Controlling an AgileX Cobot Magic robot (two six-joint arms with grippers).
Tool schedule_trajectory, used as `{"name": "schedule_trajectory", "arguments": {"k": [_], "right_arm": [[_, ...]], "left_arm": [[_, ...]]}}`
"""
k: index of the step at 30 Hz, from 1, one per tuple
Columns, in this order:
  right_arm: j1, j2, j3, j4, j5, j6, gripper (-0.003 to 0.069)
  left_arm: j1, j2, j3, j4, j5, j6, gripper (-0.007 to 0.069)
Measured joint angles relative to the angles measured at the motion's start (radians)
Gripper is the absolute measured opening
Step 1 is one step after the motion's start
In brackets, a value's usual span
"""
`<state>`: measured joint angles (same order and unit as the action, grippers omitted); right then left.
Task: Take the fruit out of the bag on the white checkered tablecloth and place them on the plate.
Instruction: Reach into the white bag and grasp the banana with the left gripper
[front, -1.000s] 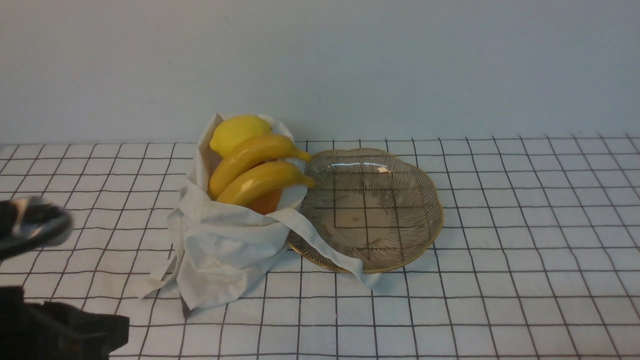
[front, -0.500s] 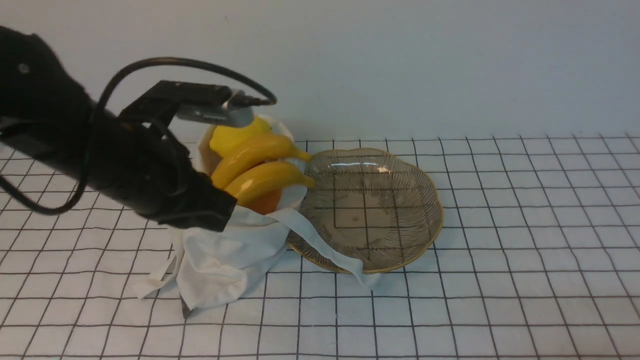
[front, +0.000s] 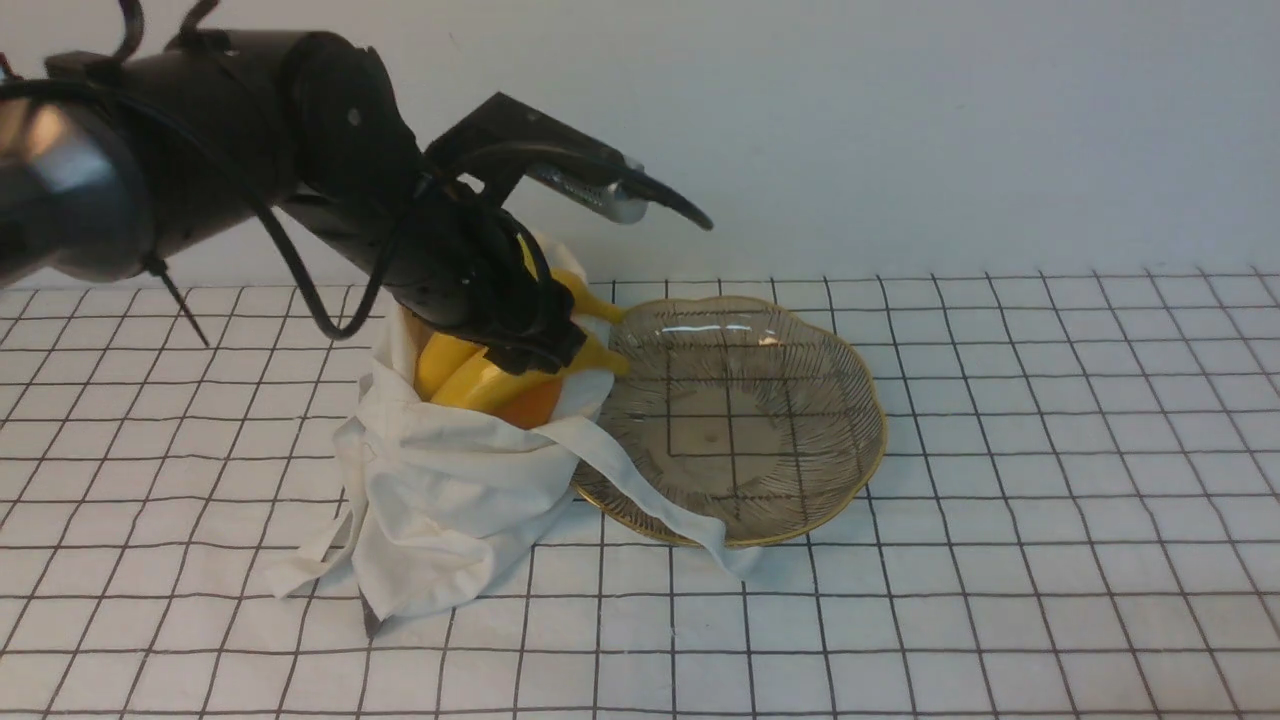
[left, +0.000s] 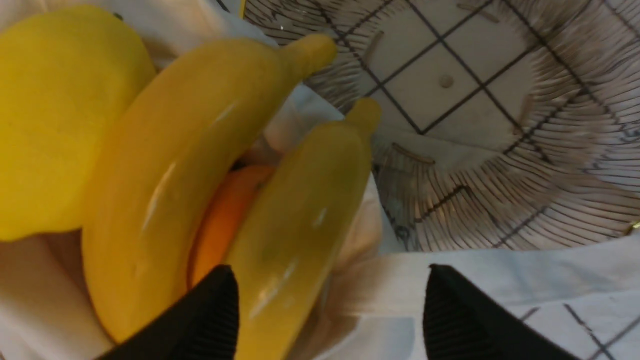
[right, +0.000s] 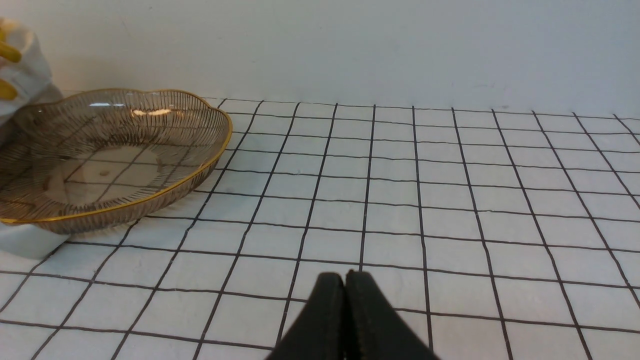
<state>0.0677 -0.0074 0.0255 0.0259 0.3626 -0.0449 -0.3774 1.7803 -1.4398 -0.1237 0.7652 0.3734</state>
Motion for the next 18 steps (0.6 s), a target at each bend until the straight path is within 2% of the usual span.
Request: {"name": "schedule_trajectory", "arguments": {"k": [4, 10, 12, 13, 15, 18], "right_arm": [[0.000, 0.000, 0.000, 0.000, 0.000, 0.000, -0.0014], [0.000, 0.000, 0.000, 0.000, 0.000, 0.000, -0.0014], [0.000, 0.000, 0.000, 0.000, 0.000, 0.000, -0.0014], [0.000, 0.000, 0.000, 0.000, 0.000, 0.000, -0.0014], [0.000, 0.000, 0.000, 0.000, 0.000, 0.000, -0.0014], [0.000, 0.000, 0.000, 0.000, 0.000, 0.000, -0.0014]], "left_arm": [[0.000, 0.051, 0.000, 0.007, -0.029, 0.058, 0.0489], [0.000, 0.097, 0.000, 0.012, -0.063, 0.109, 0.0478], [-0.001, 0.109, 0.000, 0.026, -0.084, 0.105, 0.0445], [-0.001, 0.113, 0.000, 0.041, -0.099, 0.091, 0.0388], [-0.002, 0.114, 0.000, 0.058, -0.114, 0.075, 0.0326], [-0.002, 0.104, -0.001, 0.079, -0.119, 0.037, 0.0318]]}}
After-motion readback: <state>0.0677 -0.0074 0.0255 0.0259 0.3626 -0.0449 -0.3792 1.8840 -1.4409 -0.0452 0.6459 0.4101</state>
